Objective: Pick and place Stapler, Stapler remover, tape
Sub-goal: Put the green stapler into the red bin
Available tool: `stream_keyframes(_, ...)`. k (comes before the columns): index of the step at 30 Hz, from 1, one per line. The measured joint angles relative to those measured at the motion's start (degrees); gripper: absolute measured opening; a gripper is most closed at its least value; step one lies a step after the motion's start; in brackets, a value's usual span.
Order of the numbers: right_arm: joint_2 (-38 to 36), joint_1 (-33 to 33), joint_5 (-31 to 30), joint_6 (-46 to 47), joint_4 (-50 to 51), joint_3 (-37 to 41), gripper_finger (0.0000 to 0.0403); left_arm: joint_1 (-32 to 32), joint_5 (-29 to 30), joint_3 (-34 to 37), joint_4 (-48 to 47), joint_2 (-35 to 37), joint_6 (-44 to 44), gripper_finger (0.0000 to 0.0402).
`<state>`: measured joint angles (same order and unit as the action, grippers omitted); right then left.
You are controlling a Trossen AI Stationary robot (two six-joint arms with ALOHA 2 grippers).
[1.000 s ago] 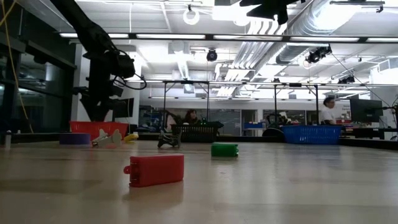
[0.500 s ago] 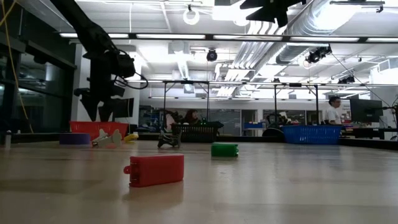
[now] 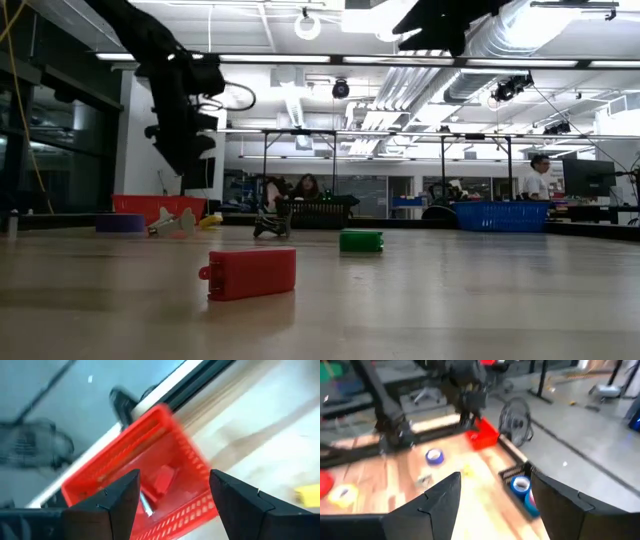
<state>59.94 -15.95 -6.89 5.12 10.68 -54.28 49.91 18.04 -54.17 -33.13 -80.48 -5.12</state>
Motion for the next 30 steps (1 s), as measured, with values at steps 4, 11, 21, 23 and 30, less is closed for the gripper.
stream_keyframes(4, 0.0, 1.45, 0.43, 0.06, 6.52, 0.0, 0.0232, -3.48, 0.01, 0.0, 0.58, 1.43, -2.49, 0.0234)
stream_keyframes(11, 0.05, 5.67, -0.26, 6.46, 12.09, 3.52, 0.0232, -7.65, -2.27, 0.0, 0.57, 1.89, -6.34, 0.0234)
stream_keyframes(21, 0.11, 15.33, 0.01, 19.1, -12.19, 23.85, 0.0232, -9.97, -7.28, 0.0, 0.54, 1.89, -9.44, 0.0234)
stream_keyframes(23, 0.15, 17.49, -2.01, 19.71, -18.41, 27.85, 0.0232, -9.96, -9.09, 0.0, 0.54, 1.89, -10.03, 0.0234)
stream_keyframes(30, 0.13, 24.25, -8.74, 15.22, -25.59, 35.73, 0.0232, -9.9, -13.55, 0.0, 0.62, 1.89, -12.99, 0.0234)
